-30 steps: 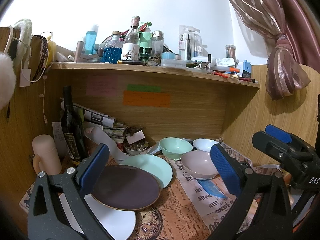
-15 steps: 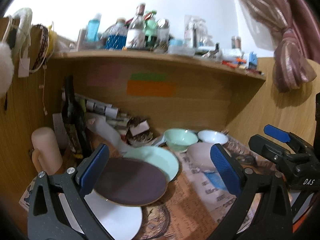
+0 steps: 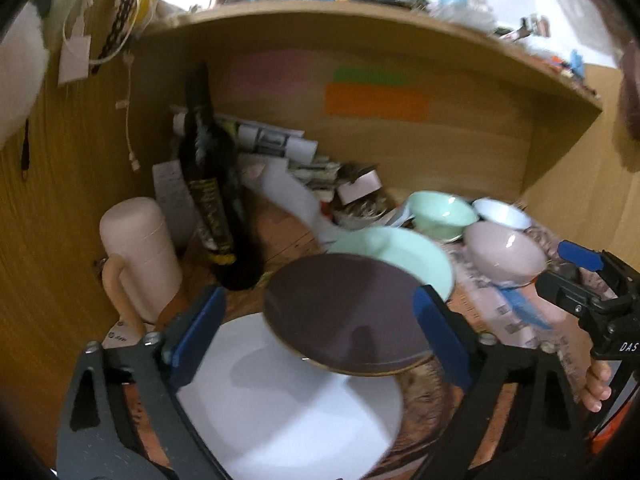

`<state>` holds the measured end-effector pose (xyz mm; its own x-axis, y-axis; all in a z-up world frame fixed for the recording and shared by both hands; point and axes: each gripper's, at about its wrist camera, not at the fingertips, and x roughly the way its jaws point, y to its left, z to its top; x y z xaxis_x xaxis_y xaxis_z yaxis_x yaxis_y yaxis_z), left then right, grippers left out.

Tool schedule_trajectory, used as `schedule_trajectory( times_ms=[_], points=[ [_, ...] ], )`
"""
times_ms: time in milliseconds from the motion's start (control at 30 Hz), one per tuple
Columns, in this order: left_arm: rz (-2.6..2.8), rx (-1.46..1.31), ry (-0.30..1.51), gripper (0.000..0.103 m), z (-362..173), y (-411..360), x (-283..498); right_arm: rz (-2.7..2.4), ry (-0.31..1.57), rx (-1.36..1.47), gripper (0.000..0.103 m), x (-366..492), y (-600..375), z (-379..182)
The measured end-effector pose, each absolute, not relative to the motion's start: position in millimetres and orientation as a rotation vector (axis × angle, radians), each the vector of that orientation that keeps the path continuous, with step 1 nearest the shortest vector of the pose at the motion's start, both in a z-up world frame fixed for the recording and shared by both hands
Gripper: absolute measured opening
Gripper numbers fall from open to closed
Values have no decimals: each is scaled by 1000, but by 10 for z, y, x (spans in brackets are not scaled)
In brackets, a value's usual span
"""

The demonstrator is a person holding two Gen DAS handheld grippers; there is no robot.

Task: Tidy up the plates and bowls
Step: 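Lower the left tool and grasp the rim of the dark brown plate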

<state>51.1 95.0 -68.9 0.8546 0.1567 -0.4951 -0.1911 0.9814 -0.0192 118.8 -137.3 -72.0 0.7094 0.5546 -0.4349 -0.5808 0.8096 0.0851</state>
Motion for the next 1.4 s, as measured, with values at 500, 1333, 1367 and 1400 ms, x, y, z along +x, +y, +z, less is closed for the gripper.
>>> schedule_trajectory(
  times_ms=[500, 1333, 1367, 1400],
  points=[
    [197, -189, 726, 70, -1097, 1647, 1058, 697, 760, -58, 65, 1941, -959, -1093],
    [94, -264, 874, 29, -1345, 1772, 1415, 756, 1003, -63, 23, 2494, -568, -1531],
    [85, -270, 878, 27, -1353, 1769, 1426, 754, 998, -66, 23, 2486, -562, -1528],
    [79, -273, 881, 26, -1356, 1764, 1431, 756, 996, -65, 23, 2486, -563, -1530]
  ],
)
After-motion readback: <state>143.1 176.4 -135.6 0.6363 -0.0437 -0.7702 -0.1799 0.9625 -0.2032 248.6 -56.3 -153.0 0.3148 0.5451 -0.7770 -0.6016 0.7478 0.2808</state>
